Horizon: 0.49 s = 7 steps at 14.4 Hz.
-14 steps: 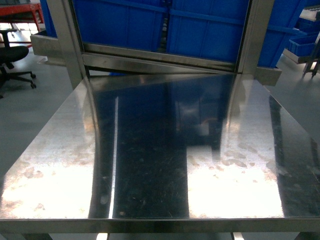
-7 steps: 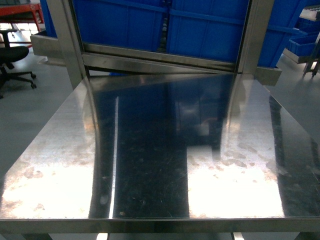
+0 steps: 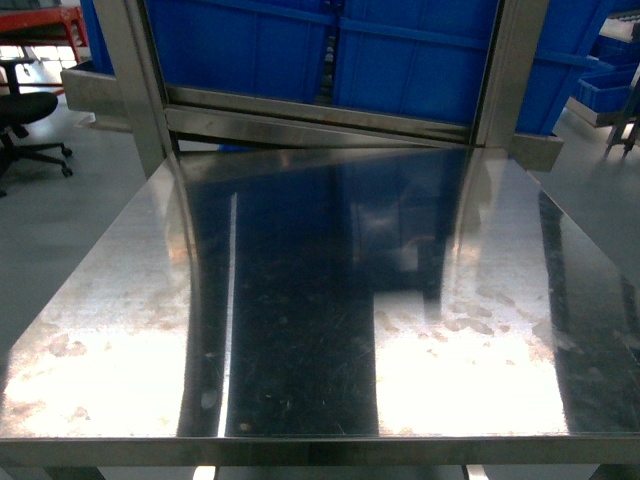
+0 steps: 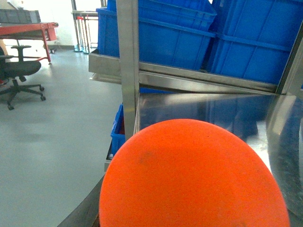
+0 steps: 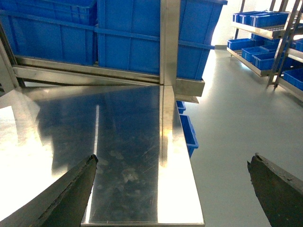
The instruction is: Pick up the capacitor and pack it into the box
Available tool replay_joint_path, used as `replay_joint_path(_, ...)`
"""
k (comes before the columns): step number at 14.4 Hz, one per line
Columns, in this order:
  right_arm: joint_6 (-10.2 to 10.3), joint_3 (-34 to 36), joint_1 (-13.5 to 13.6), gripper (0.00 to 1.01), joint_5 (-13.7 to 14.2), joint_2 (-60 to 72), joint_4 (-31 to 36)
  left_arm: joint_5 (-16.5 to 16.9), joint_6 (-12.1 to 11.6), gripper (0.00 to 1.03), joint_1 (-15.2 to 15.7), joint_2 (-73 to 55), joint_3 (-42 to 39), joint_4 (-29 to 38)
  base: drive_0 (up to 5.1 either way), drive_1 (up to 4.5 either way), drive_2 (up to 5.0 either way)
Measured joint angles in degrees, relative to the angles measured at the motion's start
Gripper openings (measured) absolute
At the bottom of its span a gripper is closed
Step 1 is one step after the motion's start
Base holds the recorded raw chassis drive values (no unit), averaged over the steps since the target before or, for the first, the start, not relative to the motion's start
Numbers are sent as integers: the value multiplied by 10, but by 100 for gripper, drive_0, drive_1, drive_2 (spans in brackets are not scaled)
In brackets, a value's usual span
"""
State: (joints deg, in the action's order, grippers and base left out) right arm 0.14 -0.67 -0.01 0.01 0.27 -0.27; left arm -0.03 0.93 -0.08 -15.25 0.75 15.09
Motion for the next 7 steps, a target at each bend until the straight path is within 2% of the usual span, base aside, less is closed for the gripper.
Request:
replay_joint_path(5, 0, 0, 0, 98, 0, 0, 0, 0, 0, 44, 0, 51, 0, -50, 0, 0, 0)
replay_joint_path(6, 0, 0, 0, 98, 0, 0, 0, -1, 0, 44, 0, 73, 1, -80, 0, 0, 0)
replay_joint_path(7, 0, 0, 0, 98, 0, 0, 0, 0, 0, 44, 0, 133, 0, -163, 0, 0, 0)
